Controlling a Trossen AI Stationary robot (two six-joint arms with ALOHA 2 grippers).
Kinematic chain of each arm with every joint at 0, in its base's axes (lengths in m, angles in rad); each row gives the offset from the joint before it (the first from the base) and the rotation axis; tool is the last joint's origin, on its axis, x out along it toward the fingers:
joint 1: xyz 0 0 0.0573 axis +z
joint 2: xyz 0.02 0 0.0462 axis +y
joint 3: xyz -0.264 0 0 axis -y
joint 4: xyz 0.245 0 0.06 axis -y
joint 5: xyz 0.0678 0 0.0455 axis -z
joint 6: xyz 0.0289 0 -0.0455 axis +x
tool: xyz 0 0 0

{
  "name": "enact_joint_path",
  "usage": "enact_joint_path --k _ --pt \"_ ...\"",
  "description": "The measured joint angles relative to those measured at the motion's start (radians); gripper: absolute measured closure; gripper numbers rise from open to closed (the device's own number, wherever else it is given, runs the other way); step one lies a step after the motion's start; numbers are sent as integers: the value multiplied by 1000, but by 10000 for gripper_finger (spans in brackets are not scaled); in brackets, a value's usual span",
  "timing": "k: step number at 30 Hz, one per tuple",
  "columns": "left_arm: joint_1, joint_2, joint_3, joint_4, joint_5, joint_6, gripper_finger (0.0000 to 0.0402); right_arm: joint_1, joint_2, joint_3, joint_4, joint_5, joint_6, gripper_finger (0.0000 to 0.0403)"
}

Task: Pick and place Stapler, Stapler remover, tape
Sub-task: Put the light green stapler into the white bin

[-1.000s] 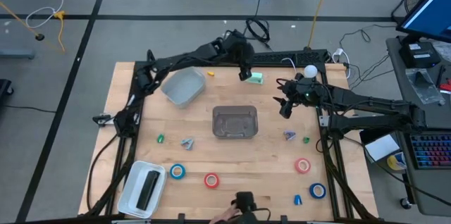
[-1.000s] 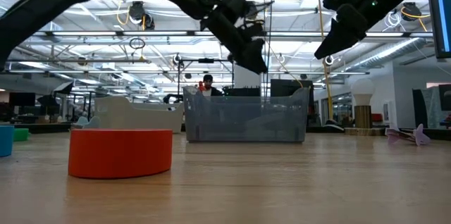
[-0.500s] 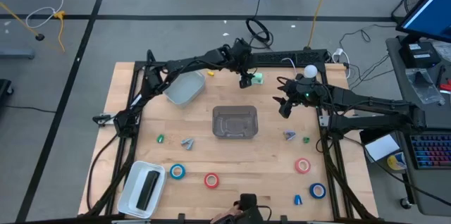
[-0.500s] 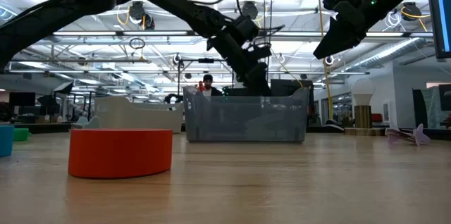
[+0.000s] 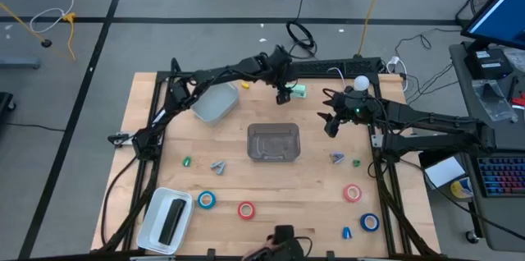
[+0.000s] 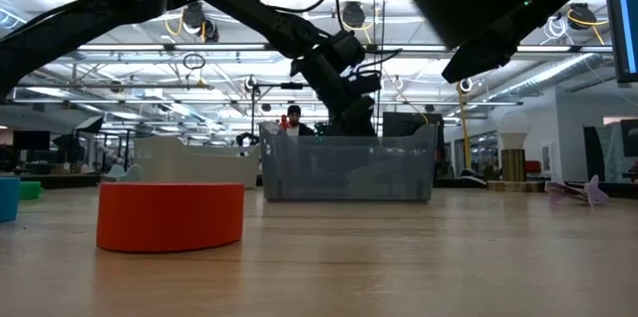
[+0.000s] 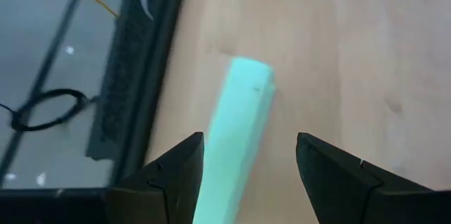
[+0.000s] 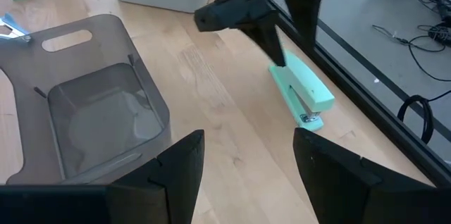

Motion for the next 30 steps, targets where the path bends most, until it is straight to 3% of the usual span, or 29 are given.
enact_joint_path --k 21,26,30 --pt "91 0 8 -17 221 -274 179 -1 4 0 14 1 50 192" --pt "125 -1 96 -126 260 -305 179 -70 84 0 132 -8 -11 193" --pt "151 -2 184 -222 250 -274 179 -163 204 30 167 -94 -49 193"
